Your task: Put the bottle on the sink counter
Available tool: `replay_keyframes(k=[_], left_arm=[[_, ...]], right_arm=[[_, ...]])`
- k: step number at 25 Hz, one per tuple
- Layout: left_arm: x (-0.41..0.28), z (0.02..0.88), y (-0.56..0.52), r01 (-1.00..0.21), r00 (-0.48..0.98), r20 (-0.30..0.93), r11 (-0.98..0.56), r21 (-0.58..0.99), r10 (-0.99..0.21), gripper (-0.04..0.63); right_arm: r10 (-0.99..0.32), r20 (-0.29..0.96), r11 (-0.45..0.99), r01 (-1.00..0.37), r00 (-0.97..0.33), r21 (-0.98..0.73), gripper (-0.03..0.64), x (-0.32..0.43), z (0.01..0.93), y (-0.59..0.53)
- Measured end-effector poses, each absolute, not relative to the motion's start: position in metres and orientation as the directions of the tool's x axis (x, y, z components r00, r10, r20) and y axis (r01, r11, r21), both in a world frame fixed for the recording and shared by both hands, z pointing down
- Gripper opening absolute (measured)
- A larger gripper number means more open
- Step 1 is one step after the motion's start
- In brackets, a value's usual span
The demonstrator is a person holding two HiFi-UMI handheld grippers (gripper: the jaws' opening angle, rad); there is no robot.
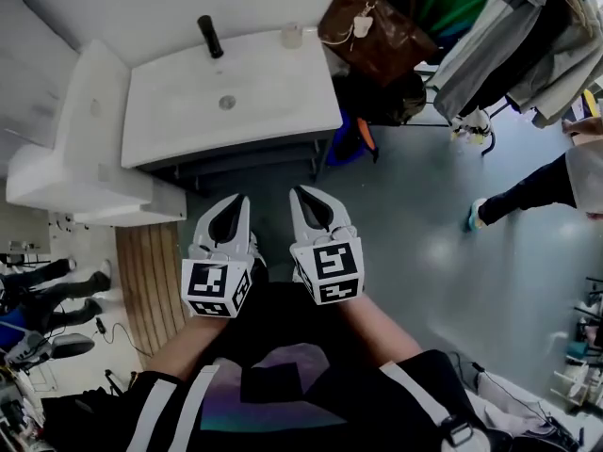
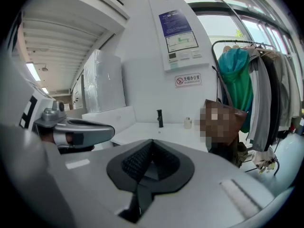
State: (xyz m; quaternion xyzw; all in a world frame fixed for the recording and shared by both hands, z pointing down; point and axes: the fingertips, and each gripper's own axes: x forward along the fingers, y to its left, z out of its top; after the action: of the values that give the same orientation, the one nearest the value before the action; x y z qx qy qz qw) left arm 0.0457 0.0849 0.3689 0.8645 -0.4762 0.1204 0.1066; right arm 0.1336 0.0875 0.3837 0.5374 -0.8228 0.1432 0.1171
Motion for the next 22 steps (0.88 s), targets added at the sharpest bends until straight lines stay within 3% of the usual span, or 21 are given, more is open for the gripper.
replay_keyframes(k=[10, 22], left_arm=[[0.039, 0.365, 0.124, -0.838, 0.531, 0.304, -0.544, 0.048, -0.791, -0.003], [-0.014, 0.362, 0.140, -0.800, 0.591, 0.259, -0.595, 0.071, -0.764, -0.003]], right_arm=[[-0.854, 0.310, 0.415, -0.906, -0.418, -0.079, 0.000, 0.123, 0.362, 0.123], [-0.863, 0.360, 0.363, -0.931, -0.355, -0.048, 0.000, 0.067, 0.370, 0.150]])
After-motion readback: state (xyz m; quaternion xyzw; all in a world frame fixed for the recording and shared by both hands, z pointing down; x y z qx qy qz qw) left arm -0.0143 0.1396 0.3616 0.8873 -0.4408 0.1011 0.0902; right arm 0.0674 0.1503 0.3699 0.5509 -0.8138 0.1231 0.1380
